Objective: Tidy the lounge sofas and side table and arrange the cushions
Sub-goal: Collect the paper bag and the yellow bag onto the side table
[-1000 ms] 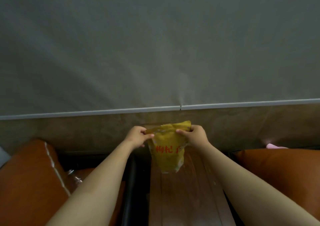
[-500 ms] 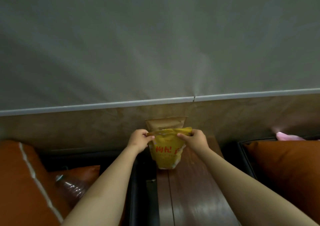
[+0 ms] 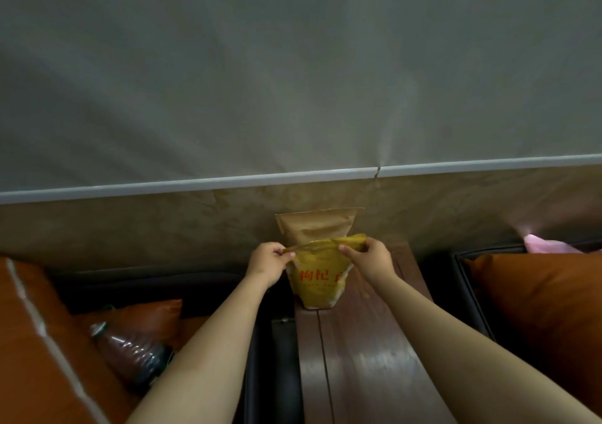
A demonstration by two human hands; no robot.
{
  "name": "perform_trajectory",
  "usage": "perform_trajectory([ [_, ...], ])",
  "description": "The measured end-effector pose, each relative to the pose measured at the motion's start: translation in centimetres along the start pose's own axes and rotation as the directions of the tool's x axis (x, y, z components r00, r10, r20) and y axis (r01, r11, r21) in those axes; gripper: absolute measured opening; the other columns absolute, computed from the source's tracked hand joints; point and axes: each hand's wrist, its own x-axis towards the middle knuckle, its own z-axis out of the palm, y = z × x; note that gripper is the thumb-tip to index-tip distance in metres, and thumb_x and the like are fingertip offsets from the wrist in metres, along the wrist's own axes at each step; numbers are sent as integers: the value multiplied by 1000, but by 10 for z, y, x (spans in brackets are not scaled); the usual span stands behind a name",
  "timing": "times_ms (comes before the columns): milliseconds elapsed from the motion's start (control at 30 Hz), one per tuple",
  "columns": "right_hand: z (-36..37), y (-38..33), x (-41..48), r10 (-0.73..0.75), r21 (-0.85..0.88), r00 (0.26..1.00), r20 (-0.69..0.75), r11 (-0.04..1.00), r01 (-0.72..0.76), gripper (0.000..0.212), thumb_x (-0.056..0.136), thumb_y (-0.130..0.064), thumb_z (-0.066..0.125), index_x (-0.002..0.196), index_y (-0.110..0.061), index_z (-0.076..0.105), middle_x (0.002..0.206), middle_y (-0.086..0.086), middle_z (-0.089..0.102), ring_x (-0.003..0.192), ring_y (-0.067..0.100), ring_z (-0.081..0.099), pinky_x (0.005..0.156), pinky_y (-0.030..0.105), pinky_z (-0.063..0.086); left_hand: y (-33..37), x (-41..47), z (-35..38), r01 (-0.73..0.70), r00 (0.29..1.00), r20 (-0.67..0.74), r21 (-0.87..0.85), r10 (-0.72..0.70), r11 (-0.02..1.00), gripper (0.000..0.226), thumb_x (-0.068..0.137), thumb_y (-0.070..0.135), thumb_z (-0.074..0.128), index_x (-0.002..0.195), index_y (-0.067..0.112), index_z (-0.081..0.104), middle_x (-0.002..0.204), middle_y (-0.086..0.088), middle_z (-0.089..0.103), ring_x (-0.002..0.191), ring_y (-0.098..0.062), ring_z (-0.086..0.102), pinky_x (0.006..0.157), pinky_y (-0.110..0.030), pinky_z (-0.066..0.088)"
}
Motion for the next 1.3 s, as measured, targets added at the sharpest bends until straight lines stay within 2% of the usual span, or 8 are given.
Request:
perform_trajectory([
  [200, 2, 1, 0, 17, 7, 999, 27, 1000, -17, 35, 82, -34, 75, 106, -9, 67, 103, 7, 70, 101, 23, 64, 85, 36, 53, 4, -4, 0, 12, 999, -36, 11, -11, 1000, 29, 85, 10, 70, 59, 19, 59, 68, -10, 59, 74, -23, 59, 85, -53, 54],
  [367, 6, 8, -4, 88, -23, 995, 38, 996, -88, 57, 80, -37, 77, 122, -6, 54, 120, 11, 63, 114, 28, 59, 90, 36, 48, 17, -21, 2, 31, 999, -44, 18, -31, 999, 5, 87, 12, 69, 89, 8, 66, 83, -4, 64, 84, -19, 59, 74, -25, 43],
  [667, 2, 14, -23, 132, -43, 989, 69, 991, -129, 76, 81, -34, 77, 137, 1, 38, 134, 17, 55, 125, 32, 51, 96, 35, 42, 18, -44, -3, 104, 992, -75, 94, -97, 990, 32, 90, 18, 67, 116, 0, 60, 114, -15, 68, 108, -26, 62, 80, -21, 41],
  [800, -7, 16, -40, 87, -133, 990, 108, 989, -72, 75, 80, -35, 77, 135, 0, 41, 132, 17, 55, 125, 32, 51, 95, 34, 41, 24, -62, 0, 113, 992, -79, 170, -101, 979, 33, 90, 26, 67, 114, 5, 61, 114, -10, 67, 109, -25, 61, 88, -26, 43],
  [933, -24, 22, -61, 0, -258, 972, 234, 964, 62, 47, 80, -24, 76, 120, -8, 58, 117, 10, 63, 113, 25, 58, 83, 26, 42, 30, -87, 8, 107, 994, -13, 234, -107, 966, 18, 90, 27, 66, 97, 10, 63, 107, -12, 66, 101, -27, 62, 87, -29, 47],
  [1000, -34, 25, -75, -56, -319, 946, 319, 934, 163, 29, 80, -19, 74, 107, -12, 65, 103, 5, 64, 100, 19, 60, 74, 23, 40, 37, -107, 16, 124, 977, 130, 295, -168, 947, 18, 94, 26, 61, 81, 15, 55, 94, -10, 64, 80, -22, 61, 71, -27, 52],
  [1133, -58, 35, -107, -116, -354, 915, 387, 897, 263, 17, 80, -17, 71, 89, -23, 60, 74, -8, 53, 83, 14, 54, 68, 22, 40, 46, -157, 38, 110, 922, 277, 482, -271, 869, 17, 98, 26, 54, 84, 16, 54, 85, -2, 55, 61, -9, 49, 47, -19, 36],
  [1300, -93, 63, -146, -168, -396, 894, 415, 851, 343, 23, 80, -17, 69, 103, -17, 67, 107, 6, 66, 101, 21, 61, 81, 25, 46, 40, -200, 69, 39, 969, 206, 415, -136, 909, 24, 90, 16, 66, 69, 16, 54, 72, -2, 56, 77, -22, 57, 77, -35, 54],
])
